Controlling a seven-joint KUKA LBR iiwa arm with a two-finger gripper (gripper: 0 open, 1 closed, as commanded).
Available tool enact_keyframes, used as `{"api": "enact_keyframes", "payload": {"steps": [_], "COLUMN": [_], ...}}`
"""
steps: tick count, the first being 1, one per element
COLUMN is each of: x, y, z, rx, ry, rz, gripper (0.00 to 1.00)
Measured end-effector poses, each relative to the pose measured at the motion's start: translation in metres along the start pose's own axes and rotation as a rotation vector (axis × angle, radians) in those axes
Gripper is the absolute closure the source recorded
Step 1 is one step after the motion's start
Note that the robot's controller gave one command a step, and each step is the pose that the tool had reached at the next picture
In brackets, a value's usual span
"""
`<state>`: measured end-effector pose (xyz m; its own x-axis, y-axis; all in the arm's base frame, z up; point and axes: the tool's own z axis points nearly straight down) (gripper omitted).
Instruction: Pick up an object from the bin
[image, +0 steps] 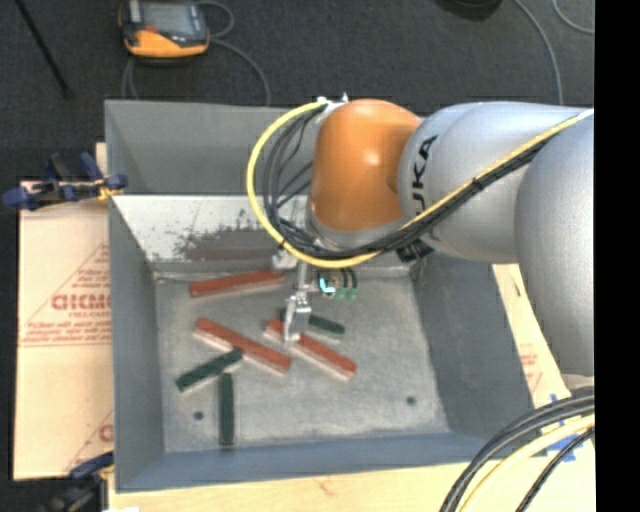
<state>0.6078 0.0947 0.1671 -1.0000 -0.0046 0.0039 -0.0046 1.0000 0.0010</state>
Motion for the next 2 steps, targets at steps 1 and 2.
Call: {"api": "enact_keyframes", "payload": {"steps": [1,2], "x": [-0.001,0.059], "y": [0.0,0.001], "z": [-0.004,0.091], "rx": [0.0,-0.003], "ry": [-0.005,-0.024], "rz": [0.001,-0.046], "gripper": [0.0,1.0]}}
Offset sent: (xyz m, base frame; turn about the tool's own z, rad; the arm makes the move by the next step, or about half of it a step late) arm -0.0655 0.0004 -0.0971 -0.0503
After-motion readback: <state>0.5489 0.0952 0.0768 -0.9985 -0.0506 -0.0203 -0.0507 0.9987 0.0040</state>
